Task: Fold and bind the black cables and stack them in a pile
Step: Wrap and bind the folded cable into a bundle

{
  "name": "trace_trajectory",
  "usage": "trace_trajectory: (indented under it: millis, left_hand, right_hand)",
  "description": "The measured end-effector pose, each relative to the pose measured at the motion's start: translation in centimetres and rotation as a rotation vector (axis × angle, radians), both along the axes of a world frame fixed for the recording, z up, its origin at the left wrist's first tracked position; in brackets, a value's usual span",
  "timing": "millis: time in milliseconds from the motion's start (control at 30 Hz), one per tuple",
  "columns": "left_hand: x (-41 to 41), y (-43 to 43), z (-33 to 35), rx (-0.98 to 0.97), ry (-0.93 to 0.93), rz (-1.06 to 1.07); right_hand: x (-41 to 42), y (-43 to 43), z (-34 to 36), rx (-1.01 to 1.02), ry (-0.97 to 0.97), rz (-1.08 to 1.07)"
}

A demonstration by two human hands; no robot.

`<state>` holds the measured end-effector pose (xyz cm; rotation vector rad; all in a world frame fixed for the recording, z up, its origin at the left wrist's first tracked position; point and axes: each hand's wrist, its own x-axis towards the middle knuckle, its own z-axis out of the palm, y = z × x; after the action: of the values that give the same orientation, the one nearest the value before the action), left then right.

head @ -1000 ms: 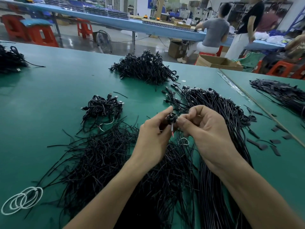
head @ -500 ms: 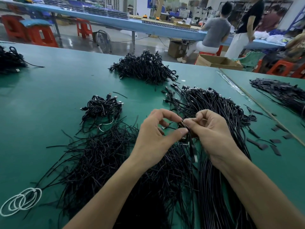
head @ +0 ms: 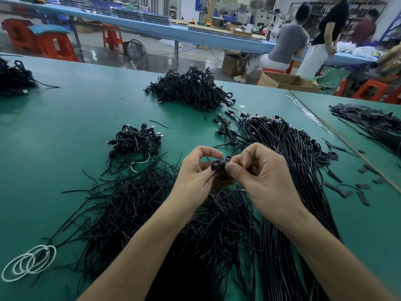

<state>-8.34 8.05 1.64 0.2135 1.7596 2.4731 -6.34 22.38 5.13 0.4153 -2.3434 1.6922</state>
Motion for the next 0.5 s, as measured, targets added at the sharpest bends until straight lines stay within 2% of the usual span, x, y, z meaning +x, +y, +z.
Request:
trace_trajectory:
  millis: [133, 233, 300, 400, 500]
  left_hand:
    - [-0.3, -0.1, 1.0, 0.209, -0.135, 0.057]
    - [-0.1, -0.2, 1.6, 0.386, -0.112, 0.025]
    - [0.1, -0.4, 1.8, 0.431, -0.060, 0.023]
    - [0.3, -0.6, 1.5, 0.312, 0.073, -0.013]
    - [0.5, -0.1, 0.7, 0.084, 0.189, -0.016]
  right_hand:
    - [0.0, -0.2, -0.6, -0.083, -0.072, 0.027]
    - [0.0, -0.1, -1.1, -0.150, -0.156, 0.029]
    - [0.0, 0.2, -1.5, -0.218, -0.222, 0.017]
    - [-0.2, 0.7, -1.8, -0.272, -0.260, -0.013]
    - [-0.6, 1.2, -1.4, -0.237, -0.191, -0.082]
